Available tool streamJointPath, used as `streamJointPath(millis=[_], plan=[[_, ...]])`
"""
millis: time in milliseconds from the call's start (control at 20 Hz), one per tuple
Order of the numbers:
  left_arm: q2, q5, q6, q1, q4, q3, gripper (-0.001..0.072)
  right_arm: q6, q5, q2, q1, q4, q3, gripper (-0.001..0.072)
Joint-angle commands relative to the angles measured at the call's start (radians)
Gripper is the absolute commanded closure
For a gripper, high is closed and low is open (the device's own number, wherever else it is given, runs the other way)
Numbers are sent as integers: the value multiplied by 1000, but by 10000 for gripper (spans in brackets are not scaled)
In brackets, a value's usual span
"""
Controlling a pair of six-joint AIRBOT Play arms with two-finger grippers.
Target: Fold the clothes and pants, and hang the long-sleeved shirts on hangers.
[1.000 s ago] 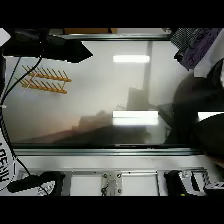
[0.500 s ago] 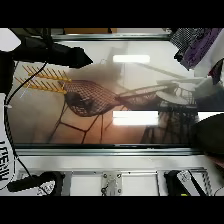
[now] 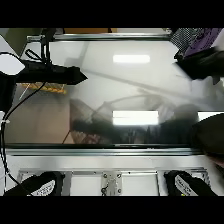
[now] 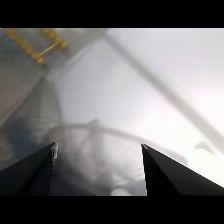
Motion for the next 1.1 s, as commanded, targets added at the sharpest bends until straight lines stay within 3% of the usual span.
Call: streamJointPath(millis=[0, 200, 250, 300, 350, 1050], plan=[[13, 0, 0, -1, -2, -27, 693, -6, -19, -33, 291, -41, -157, 143], [13, 0, 0, -1, -2, -27, 693, -6, -17, -101, 413, -40, -168, 165], [12, 1, 0, -1, -2, -27, 693, -6, -16, -112, 425, -40, -168, 336], [11, 1, 0, -1, -2, -27, 693, -6, -16, -118, 429, -39, -168, 563], [11, 1, 0, -1, -2, -27, 693, -5, -17, -122, 428, -39, -168, 690], [9, 3, 0, -1, -2, -27, 693, -5, -17, -124, 426, -40, -168, 693]])
